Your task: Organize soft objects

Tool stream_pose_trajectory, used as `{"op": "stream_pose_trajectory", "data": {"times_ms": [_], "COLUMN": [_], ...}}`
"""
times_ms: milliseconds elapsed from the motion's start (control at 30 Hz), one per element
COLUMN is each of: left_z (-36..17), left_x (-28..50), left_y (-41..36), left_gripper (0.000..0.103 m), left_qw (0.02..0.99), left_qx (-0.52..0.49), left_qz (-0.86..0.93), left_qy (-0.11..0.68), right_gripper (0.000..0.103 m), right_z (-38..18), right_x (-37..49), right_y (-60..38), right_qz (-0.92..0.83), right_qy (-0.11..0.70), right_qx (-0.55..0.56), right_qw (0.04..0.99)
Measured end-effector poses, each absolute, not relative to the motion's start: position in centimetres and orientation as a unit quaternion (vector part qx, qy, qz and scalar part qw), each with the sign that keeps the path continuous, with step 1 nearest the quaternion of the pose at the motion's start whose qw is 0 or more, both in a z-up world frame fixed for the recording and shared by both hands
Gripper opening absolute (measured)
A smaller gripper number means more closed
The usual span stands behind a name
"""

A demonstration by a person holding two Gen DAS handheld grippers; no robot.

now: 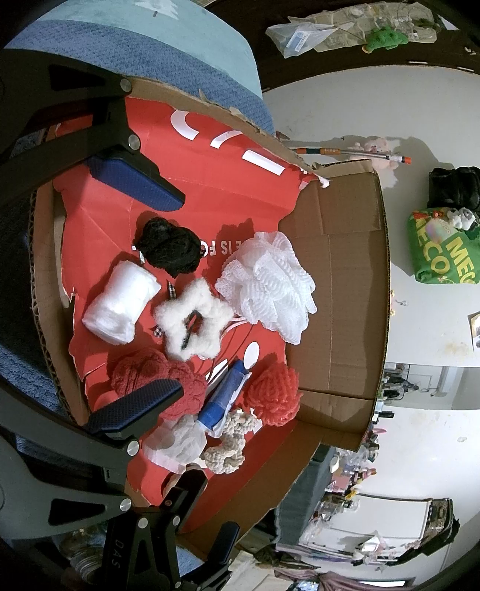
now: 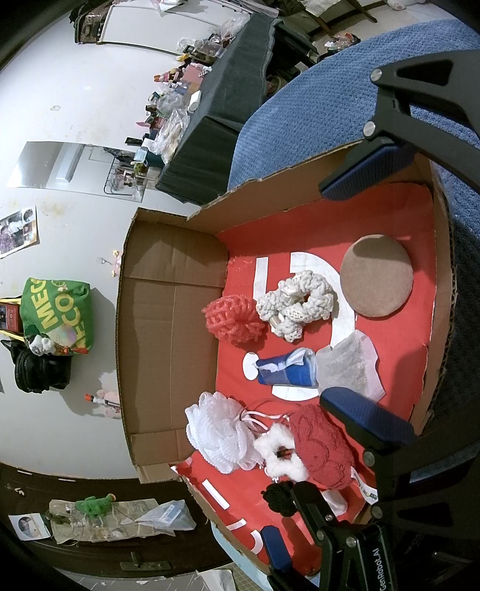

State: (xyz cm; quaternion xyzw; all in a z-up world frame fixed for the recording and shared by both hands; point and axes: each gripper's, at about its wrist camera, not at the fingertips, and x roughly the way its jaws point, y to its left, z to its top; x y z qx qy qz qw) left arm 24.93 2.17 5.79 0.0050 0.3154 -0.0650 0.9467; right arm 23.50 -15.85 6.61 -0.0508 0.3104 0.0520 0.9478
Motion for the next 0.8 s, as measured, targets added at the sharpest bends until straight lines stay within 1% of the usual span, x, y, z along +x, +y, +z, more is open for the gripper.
{"op": "stream_pose_trajectory", "data": {"times_ms": [600, 800], "left_z": [5.9, 7.0], "left_x": [24.7, 23.7], "left_y": [2.3, 2.6], "left_gripper": [0.093, 0.093], "left_qw": [0.949, 0.953], "left_qx": [0.003, 0.0], "left_qz": [-0.063, -0.046], "left_qy": [0.309, 0.3], "right_gripper": [0.103, 0.103], "right_z": [6.4, 7.5], "right_x": [23.7, 22.9], "right_y": [-16.6, -18.0], "right_qz": [0.056, 0.05], "right_qy": [0.307, 0.293], "right_qx": [-0.045, -0.049], "right_qw": [0.949, 0.954]}}
